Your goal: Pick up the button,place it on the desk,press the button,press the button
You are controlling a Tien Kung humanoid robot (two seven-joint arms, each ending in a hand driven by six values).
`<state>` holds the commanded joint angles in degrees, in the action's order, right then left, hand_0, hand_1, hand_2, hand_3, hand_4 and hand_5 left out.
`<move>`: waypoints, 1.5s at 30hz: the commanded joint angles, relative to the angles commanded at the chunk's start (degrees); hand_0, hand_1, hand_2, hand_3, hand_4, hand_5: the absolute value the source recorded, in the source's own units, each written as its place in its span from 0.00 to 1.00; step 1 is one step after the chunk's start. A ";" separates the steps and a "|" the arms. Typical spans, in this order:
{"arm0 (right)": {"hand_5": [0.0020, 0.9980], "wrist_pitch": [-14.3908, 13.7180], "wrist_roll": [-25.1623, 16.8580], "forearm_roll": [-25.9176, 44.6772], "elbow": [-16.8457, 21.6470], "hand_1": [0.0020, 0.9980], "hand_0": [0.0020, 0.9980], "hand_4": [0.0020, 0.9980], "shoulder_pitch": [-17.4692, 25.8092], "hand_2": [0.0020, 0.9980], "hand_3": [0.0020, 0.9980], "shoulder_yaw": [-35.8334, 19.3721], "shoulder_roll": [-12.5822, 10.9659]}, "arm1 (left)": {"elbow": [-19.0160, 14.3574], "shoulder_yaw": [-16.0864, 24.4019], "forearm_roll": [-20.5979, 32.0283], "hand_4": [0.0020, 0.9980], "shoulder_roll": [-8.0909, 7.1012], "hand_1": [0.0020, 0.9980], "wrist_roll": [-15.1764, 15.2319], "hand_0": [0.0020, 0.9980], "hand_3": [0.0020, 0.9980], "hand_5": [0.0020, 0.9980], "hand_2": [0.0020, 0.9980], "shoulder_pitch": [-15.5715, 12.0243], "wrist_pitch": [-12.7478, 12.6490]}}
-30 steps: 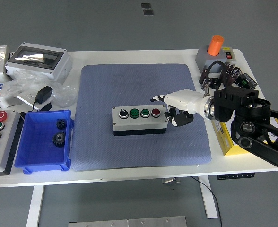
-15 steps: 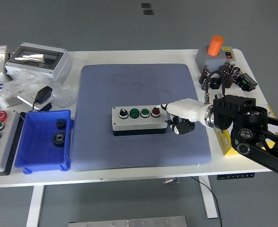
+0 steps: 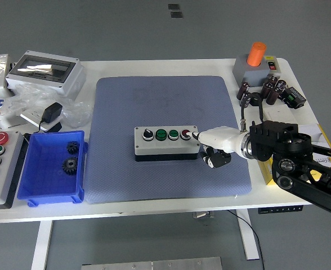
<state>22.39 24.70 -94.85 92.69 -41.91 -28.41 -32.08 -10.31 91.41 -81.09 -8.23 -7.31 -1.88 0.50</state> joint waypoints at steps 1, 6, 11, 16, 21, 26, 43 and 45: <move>0.00 -0.06 -0.02 0.02 0.01 0.49 0.41 0.18 -0.03 0.29 1.00 0.02 0.01 | 0.00 -0.02 0.03 0.67 0.00 0.74 0.01 0.73 0.82 0.16 0.68 0.01 0.00; 0.00 -0.27 -0.02 0.14 0.08 0.49 0.41 0.18 -0.20 0.29 1.00 -0.01 0.09 | 0.00 -0.18 0.19 0.67 -0.01 0.74 0.11 0.73 0.82 0.16 0.68 0.04 -0.01; 0.00 -0.59 -0.08 0.27 -0.10 0.49 0.41 0.18 -0.25 0.29 0.99 -0.21 0.31 | 0.00 -0.36 0.35 0.67 0.02 0.74 0.19 0.73 0.82 0.16 0.68 0.02 -0.01; 0.00 -0.12 0.30 0.70 -0.65 0.49 0.41 0.18 -0.43 0.28 0.98 0.70 0.61 | 0.00 -0.39 0.38 0.67 -0.01 0.74 0.29 0.73 0.82 0.16 0.68 0.03 0.00; 0.00 0.68 0.68 1.06 -0.80 0.48 0.41 0.18 -0.59 0.28 0.97 1.78 0.71 | 0.00 -0.31 0.34 0.67 -0.03 0.74 0.31 0.73 0.82 0.16 0.68 0.02 -0.02; 0.00 -0.62 -0.25 1.34 -0.36 0.48 0.41 0.18 -0.48 0.28 0.97 0.78 0.58 | 0.00 -0.35 0.40 0.67 -0.03 0.74 0.38 0.73 0.82 0.16 0.68 -0.01 -0.03; 0.14 -23.00 -12.20 -2.14 1.02 0.45 0.38 0.55 2.64 0.30 0.89 -7.22 0.15 | 0.00 -0.04 -0.12 0.68 0.08 0.74 0.27 0.74 0.82 0.16 0.68 -0.19 0.06; 0.25 -23.67 -11.14 -5.02 0.17 0.57 0.46 0.75 2.61 0.62 0.90 -6.05 1.02 | 0.00 -0.01 -0.19 0.68 0.07 0.74 0.26 0.74 0.82 0.16 0.69 -0.14 0.07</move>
<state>-1.29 13.56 -99.87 92.86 -39.30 -34.46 -31.06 -10.31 91.40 -81.28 -8.16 -7.05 -2.02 0.58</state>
